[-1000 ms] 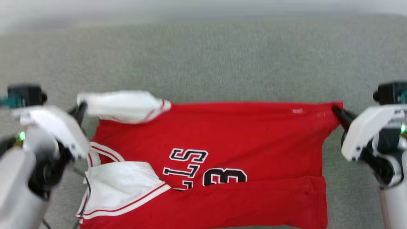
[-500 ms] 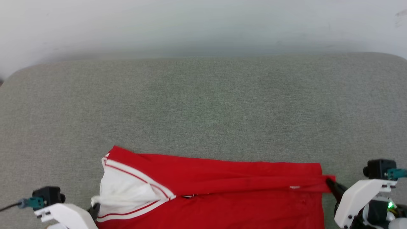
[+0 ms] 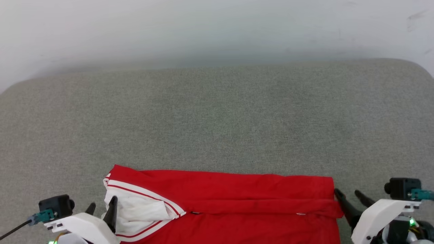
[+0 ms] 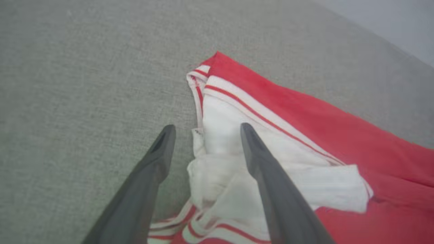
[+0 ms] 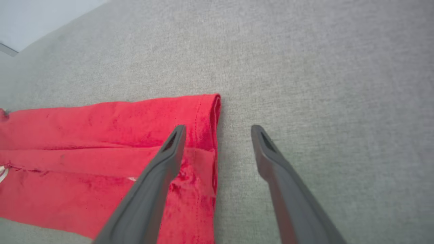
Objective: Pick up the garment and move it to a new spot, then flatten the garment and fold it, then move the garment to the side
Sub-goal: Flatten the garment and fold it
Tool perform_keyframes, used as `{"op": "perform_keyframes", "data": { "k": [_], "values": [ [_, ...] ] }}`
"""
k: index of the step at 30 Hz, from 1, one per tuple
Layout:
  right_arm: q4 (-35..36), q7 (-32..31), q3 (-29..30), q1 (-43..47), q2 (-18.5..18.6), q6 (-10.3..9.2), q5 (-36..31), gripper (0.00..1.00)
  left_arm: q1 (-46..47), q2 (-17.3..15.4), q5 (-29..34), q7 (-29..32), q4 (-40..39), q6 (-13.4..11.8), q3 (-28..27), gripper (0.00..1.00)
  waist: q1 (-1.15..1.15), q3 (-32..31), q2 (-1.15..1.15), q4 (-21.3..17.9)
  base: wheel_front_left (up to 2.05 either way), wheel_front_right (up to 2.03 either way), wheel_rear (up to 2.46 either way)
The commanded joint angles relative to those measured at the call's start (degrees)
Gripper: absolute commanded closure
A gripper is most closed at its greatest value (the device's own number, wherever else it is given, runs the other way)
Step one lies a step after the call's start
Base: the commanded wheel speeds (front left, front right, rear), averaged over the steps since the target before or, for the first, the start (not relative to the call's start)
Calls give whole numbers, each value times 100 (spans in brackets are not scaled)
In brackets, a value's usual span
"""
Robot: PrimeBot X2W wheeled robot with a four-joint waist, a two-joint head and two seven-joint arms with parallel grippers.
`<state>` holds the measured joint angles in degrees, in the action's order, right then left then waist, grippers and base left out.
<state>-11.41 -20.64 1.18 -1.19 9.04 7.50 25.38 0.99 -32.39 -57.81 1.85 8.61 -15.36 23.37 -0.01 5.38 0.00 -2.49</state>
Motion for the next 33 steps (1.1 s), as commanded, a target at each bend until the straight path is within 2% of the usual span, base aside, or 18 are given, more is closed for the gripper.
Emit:
{"op": "perform_keyframes", "data": {
  "k": [1, 4, 8, 16, 21, 31, 32, 33],
  "values": [
    [160, 16, 74, 37, 73, -2, 23, 0, 107, 25, 132, -172, -81, -17, -3, 0, 1, -88, 0, -10, 0, 0, 0],
    [398, -194, 232, 41, 149, -2, 66, 0, 241, 47, 338, -447, -264, 7, 21, 0, 1, -201, 0, -3, 0, 0, 0],
    [556, -798, 612, 20, 220, -2, 60, 0, 349, 85, 620, -789, -515, 24, 80, 0, 1, -325, 0, 53, 0, 0, 0],
    [469, -2136, 1002, 111, 195, -2, 52, 0, 566, 96, 1612, -1519, -1069, -290, 214, 0, 1, -357, 0, 453, 0, 0, 0],
    [277, -2444, 992, 109, 61, -2, 61, 0, 601, 195, 2153, -1669, -1431, -432, 191, 0, 1, -229, 0, 797, 0, 0, 0],
    [-616, -2599, 759, -182, -80, -1, 231, 0, 575, 353, 2515, -1709, -1601, -255, 175, 0, 1, -8, 0, 1085, 0, 0, 0],
    [-707, -2605, 699, -188, -97, -1, 262, 41, 588, 365, 2542, -1710, -1590, -237, 177, 0, 1, -2, 0, 1099, 0, 0, 0],
    [-785, -2597, 649, -195, -119, -1, 289, 67, 595, 375, 2556, -1710, -1575, -236, 174, 0, 1, -3, 0, 1108, 0, 0, 0]
  ]
}}
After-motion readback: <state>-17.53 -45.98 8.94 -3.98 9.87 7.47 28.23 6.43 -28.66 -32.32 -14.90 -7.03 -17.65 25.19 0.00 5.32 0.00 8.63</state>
